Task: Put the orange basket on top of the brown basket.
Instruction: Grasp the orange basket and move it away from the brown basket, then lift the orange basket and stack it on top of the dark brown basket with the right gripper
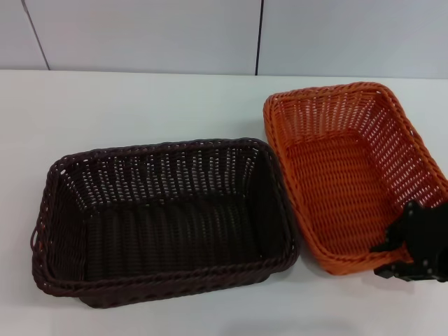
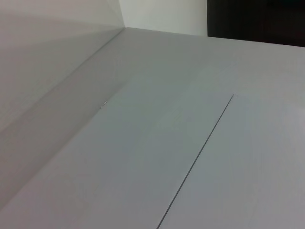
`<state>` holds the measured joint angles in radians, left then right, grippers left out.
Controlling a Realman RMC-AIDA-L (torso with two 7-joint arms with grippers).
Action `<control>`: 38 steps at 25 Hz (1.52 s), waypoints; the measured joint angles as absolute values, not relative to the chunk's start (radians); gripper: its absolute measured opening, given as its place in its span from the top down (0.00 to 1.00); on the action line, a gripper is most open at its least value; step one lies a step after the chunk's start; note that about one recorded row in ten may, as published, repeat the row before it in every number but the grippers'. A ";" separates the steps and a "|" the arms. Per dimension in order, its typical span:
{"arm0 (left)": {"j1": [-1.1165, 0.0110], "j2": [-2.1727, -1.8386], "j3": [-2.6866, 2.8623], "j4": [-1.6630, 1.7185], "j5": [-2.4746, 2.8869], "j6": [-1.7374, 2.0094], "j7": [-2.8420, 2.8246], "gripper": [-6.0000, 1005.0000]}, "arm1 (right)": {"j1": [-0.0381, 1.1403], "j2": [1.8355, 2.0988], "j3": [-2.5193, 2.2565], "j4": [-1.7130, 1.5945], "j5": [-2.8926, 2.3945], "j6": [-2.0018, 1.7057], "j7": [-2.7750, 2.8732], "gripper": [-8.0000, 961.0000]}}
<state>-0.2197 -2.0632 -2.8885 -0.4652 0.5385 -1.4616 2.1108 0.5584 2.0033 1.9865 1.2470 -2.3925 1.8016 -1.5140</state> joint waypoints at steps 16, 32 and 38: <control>-0.205 -2.059 -2.889 -0.463 0.527 -1.463 2.111 0.35 | 0.483 2.063 2.001 1.520 -2.402 1.819 -1.489 0.80; -0.181 -2.057 -2.888 -0.466 0.528 -1.473 2.102 0.35 | 0.391 2.077 1.976 1.855 -2.332 1.824 -1.397 0.82; -0.179 -2.057 -2.888 -0.466 0.528 -1.475 2.102 0.35 | 0.396 2.076 1.970 1.938 -2.332 1.819 -1.373 0.82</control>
<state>-0.1794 -2.0571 -2.8885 -0.4663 0.5277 -1.4745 2.1016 0.3965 2.0761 1.9705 1.9376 -2.3317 1.8194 -1.3728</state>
